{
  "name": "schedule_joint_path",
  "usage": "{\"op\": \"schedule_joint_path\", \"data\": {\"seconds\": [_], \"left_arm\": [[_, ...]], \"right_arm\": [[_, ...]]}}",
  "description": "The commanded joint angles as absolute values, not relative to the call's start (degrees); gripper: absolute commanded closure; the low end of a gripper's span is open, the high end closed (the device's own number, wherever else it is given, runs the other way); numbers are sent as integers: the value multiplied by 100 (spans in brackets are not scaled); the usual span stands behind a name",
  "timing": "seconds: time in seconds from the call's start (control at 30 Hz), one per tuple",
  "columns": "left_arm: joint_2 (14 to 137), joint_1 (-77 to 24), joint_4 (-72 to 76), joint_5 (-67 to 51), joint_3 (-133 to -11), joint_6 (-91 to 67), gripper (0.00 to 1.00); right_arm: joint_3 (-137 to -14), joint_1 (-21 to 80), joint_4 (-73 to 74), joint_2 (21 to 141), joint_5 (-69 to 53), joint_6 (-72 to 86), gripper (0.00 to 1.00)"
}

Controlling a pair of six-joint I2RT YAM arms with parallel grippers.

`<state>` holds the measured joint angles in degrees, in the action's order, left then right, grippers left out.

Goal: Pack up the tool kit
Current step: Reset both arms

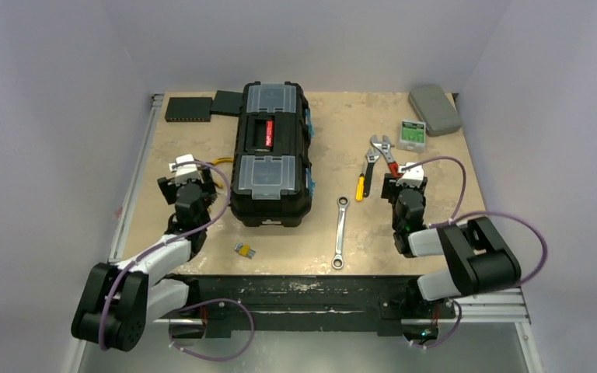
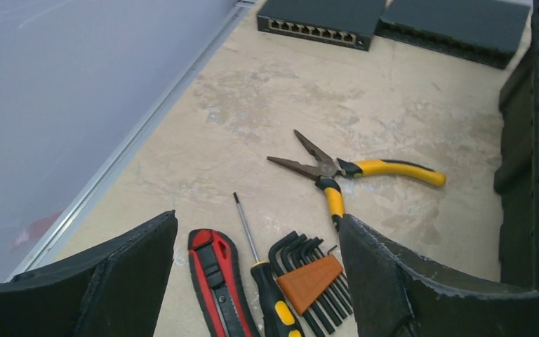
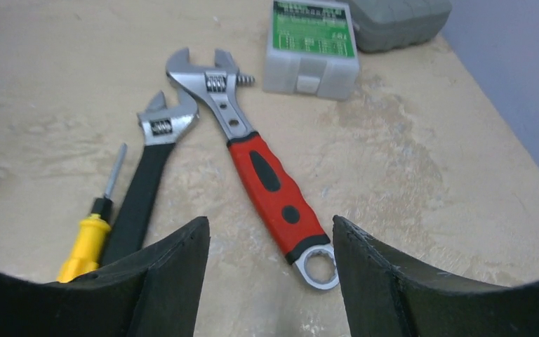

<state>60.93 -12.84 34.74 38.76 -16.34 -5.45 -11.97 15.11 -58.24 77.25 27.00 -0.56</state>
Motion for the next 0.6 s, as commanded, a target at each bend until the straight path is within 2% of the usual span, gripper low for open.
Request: {"op": "schedule_joint_path", "data": {"seconds": [0.0,0.03,0.07,0.17,0.23,0.3,0.33,0.4,0.43,0.47,0.5,0.57], "left_arm": [[6885,-1252,5323,3427,-1441,77,19],[7075,-1272,5653,3367,-1385,218,19],[7225,-1255,5879,3234,-1330,269,19],[7752,-1083,6692,2966,-1241,310,17],[7526,-902,5905,2530,-1367,74,16],[7925,-785,6180,1934,-1488,277,19],[7931,-774,6232,1852,-1491,221,16],[7722,-644,5531,1386,-1636,128,16],[7835,-619,5847,1353,-1587,197,17],[7810,-616,5896,1380,-1530,188,17],[7734,-617,5735,1417,-1530,142,5],[7812,-615,5720,1649,-1621,60,0]], "right_arm": [[-1315,832,-7051,8415,1843,175,39],[-1363,518,-6995,8459,1238,333,44],[-1403,395,-7243,8650,1022,378,43],[-1758,327,-6430,8613,743,339,43],[-1825,326,-6242,8572,718,292,43],[-1774,331,-6475,8647,720,187,47],[-1749,327,-6455,8645,737,146,48],[-1801,326,-6271,8589,784,147,47],[-1818,332,-6304,8621,708,201,38],[-1814,332,-6366,8659,662,228,12],[-1797,331,-6404,8653,675,213,5],[-1802,330,-6377,8631,694,196,2]]}}
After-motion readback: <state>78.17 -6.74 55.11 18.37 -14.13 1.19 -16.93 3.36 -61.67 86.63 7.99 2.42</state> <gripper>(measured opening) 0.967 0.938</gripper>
